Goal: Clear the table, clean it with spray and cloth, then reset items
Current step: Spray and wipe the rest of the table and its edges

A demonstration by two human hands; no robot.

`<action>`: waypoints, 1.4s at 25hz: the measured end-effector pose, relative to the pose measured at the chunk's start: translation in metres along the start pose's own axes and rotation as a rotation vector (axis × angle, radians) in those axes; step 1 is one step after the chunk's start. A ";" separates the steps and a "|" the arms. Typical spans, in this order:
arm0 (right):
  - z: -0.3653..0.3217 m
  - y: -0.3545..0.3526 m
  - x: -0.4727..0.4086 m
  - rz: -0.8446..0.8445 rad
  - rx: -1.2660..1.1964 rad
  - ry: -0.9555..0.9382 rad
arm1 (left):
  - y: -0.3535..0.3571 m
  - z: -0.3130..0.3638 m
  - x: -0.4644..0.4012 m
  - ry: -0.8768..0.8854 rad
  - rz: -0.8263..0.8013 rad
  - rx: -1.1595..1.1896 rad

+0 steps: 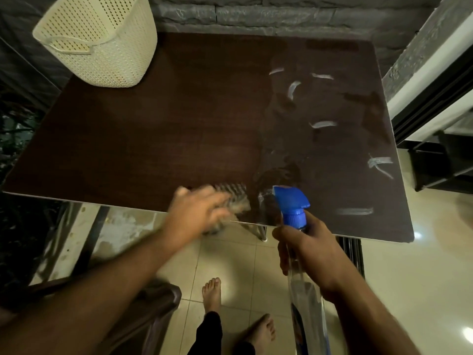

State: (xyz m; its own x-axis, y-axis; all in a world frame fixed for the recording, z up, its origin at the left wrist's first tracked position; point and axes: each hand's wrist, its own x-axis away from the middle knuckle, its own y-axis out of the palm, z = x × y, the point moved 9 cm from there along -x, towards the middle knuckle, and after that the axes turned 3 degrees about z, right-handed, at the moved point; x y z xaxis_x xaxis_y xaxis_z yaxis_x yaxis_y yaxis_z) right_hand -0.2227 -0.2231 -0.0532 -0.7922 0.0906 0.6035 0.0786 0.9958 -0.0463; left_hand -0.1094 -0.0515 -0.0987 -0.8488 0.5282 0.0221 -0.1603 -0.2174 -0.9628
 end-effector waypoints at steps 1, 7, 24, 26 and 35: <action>0.001 -0.004 -0.001 0.010 0.004 -0.002 | -0.007 -0.032 -0.021 -0.103 0.039 -0.047; 0.001 -0.006 0.002 0.023 -0.003 -0.008 | -0.015 -0.053 -0.106 -0.375 0.068 -0.009; -0.019 -0.048 -0.018 0.076 -0.051 0.035 | -0.007 -0.019 -0.094 -0.322 0.119 -0.049; -0.033 -0.058 -0.026 0.098 -0.052 0.003 | -0.019 -0.062 -0.138 -0.477 0.116 -0.028; -0.083 -0.076 -0.108 0.158 -0.080 0.003 | -0.020 -0.085 -0.252 -0.475 0.147 -0.022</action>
State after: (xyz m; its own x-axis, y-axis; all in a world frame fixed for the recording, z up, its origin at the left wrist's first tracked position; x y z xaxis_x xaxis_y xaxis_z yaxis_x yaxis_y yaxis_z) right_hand -0.0935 -0.3093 -0.0490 -0.7644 0.2454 0.5962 0.2499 0.9652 -0.0769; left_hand 0.1512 -0.1104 -0.1077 -0.9982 0.0595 0.0016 -0.0159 -0.2417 -0.9702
